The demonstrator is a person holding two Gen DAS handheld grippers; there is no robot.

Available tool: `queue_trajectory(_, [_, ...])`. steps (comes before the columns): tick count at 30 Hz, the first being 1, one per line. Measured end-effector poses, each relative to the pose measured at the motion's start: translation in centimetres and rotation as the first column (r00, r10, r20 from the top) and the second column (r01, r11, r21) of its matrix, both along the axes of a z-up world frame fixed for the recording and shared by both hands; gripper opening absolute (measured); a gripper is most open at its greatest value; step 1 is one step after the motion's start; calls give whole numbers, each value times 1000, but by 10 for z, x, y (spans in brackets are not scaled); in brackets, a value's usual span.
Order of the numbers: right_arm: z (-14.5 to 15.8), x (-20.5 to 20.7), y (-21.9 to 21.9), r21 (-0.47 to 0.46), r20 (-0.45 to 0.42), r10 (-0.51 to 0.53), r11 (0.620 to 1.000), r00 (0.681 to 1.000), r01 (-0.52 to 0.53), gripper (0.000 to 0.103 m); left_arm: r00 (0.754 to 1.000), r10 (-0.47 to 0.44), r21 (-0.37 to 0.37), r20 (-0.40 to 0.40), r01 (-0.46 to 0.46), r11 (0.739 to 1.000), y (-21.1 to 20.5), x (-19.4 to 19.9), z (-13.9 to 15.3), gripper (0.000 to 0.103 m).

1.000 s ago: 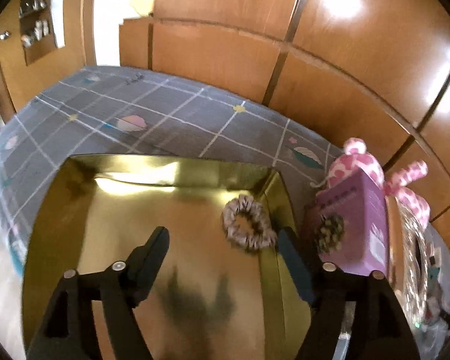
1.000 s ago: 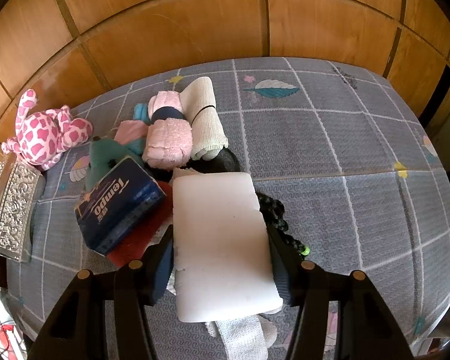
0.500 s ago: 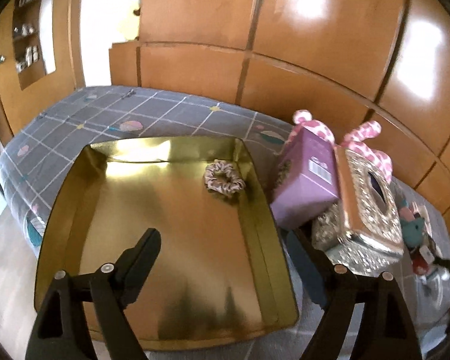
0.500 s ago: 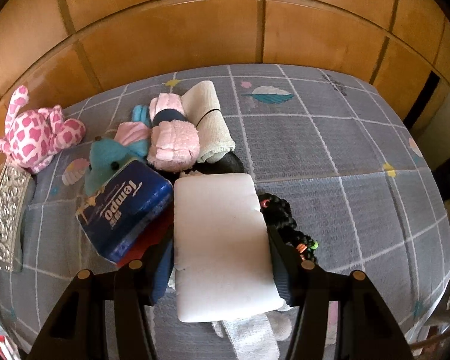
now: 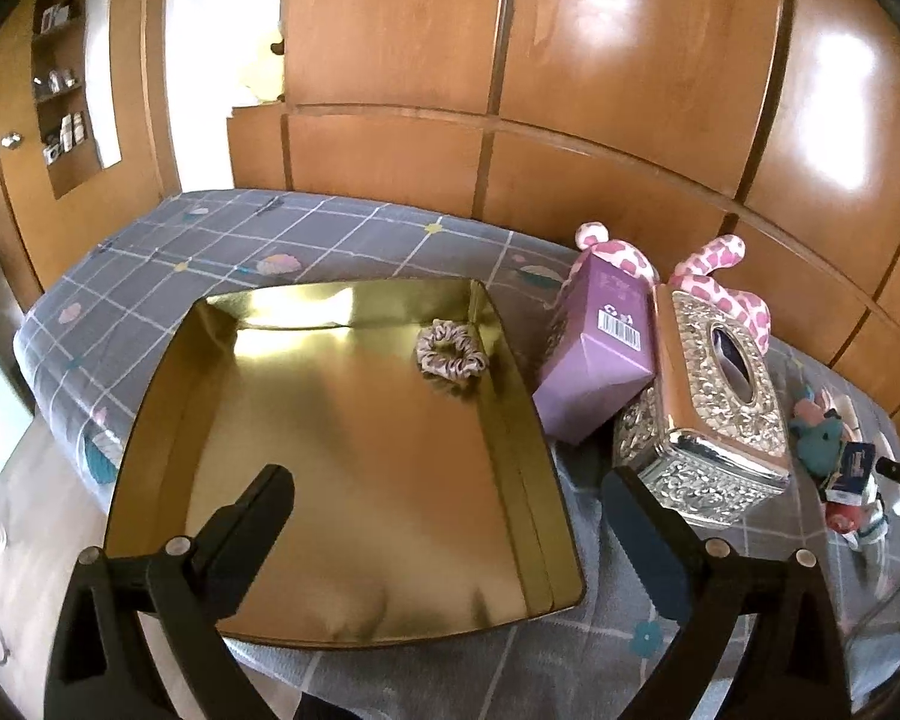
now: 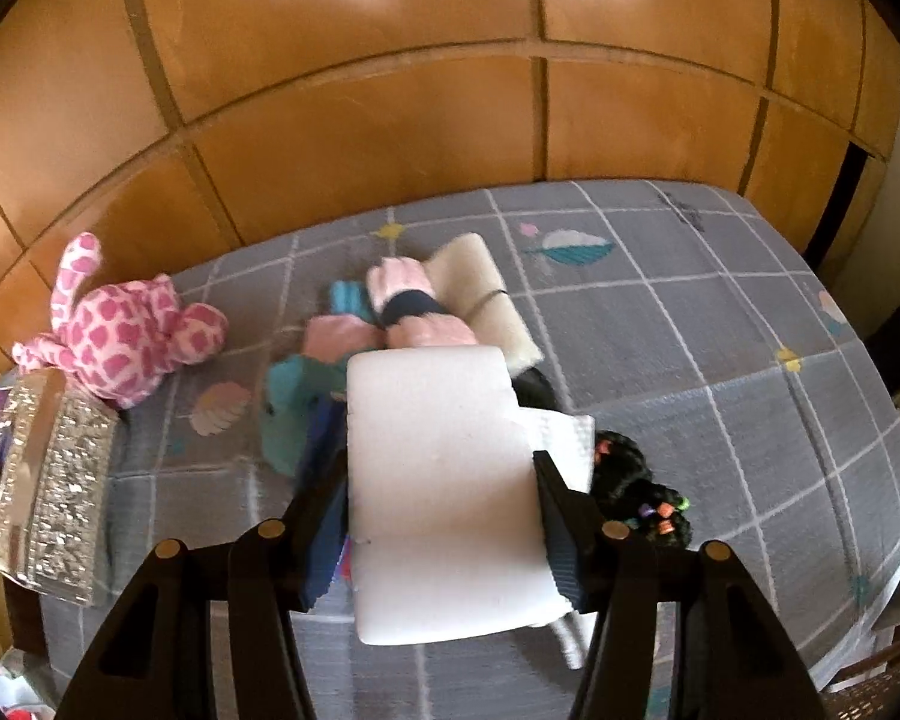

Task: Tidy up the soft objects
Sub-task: 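Carry the white pad into the gold tray and open the right tool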

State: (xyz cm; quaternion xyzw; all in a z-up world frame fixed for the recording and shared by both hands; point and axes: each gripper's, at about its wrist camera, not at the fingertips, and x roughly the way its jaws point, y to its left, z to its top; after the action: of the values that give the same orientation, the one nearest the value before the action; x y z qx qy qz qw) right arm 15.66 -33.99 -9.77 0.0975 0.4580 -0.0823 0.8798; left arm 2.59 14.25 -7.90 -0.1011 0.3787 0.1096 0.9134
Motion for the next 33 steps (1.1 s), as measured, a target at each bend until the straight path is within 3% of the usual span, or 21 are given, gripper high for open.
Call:
queue_trajectory(9, [18,7,58,6,45,95,995,994,-95,57,1000,10,-19,-8,-11,1000,6,-10,-4,103])
queue_trajectory(15, [34,6,101,87,102,200,974,975,-209,57,1000,18,-28,-3,-18,999,11,-15,-5,103])
queue_trajectory(24, [65,1,193,116,178,382,907,907,-405,57,1000,26,-45,-3,-26,999,17,-17,-6,103])
queue_trajectory(33, [69,-10,296,127,184,569,795,802,-593,57,999,52,-29,0,-52,998,25,-19,-6,103])
